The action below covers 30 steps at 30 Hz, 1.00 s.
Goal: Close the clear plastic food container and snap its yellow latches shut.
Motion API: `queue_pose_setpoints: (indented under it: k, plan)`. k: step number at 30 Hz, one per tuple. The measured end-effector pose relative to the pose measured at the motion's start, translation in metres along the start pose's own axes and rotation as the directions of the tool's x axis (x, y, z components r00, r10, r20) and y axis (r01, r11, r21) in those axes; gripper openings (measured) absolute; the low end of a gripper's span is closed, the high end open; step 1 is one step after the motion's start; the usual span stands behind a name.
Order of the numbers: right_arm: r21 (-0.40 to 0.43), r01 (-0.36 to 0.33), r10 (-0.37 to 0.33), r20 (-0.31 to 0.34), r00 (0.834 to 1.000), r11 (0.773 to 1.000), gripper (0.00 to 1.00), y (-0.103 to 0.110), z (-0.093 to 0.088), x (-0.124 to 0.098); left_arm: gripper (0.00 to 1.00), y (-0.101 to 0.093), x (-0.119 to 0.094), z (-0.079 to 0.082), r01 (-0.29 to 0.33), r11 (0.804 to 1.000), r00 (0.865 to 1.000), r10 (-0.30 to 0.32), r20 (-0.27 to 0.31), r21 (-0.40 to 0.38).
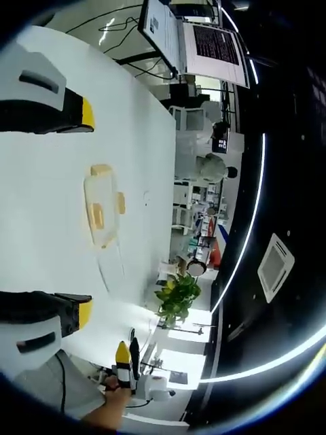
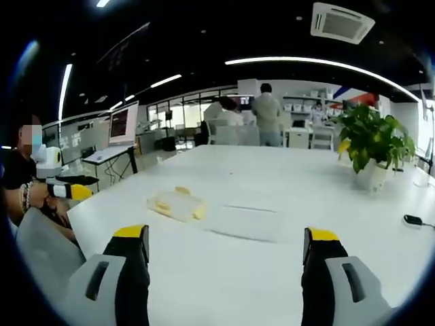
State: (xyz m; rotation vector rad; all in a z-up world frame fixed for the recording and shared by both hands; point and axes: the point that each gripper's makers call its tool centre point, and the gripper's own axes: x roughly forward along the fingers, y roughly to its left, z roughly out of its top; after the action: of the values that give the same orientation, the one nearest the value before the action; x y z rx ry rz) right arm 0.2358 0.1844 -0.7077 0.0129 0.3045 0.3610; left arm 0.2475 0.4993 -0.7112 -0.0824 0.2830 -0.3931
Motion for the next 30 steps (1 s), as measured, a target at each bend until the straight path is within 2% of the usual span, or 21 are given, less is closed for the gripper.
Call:
queue_pose_setpoints:
  k: [9,11,13,21,25,30]
  plan:
    - [0.006,-0.003,0.003,-0.003,1.000,1.000,0.92,0.000,0.000,0.000,0.96,0.002,-0.002,-0.003,-0.016,1.000,1.000,0.016,-0.021,0.001]
    - [0.011,-0.014,0.014,-0.013,1.000,1.000,0.90,0.002,-0.002,0.000,0.96,0.001,-0.004,0.006,-0.012,1.000,1.000,0.012,0.026,-0.007]
    - [0.001,-0.012,0.012,-0.019,1.000,1.000,0.90,0.003,-0.003,0.000,0.96,0.001,-0.006,0.009,-0.017,1.000,0.999,0.017,0.039,-0.001]
    - [-0.005,-0.010,0.010,-0.043,0.999,1.000,0.89,0.002,-0.008,0.001,0.96,0.003,-0.004,0.003,-0.019,0.999,1.000,0.019,0.013,-0.032]
    - [0.012,-0.006,0.006,-0.053,0.999,1.000,0.89,0.001,-0.010,0.001,0.96,0.003,0.000,-0.008,-0.008,0.999,0.999,0.007,-0.040,-0.035]
    - [-0.002,-0.020,0.020,-0.065,0.998,1.000,0.87,0.004,-0.013,0.003,0.95,0.003,0.000,-0.008,-0.006,0.999,0.999,0.004,-0.042,-0.040]
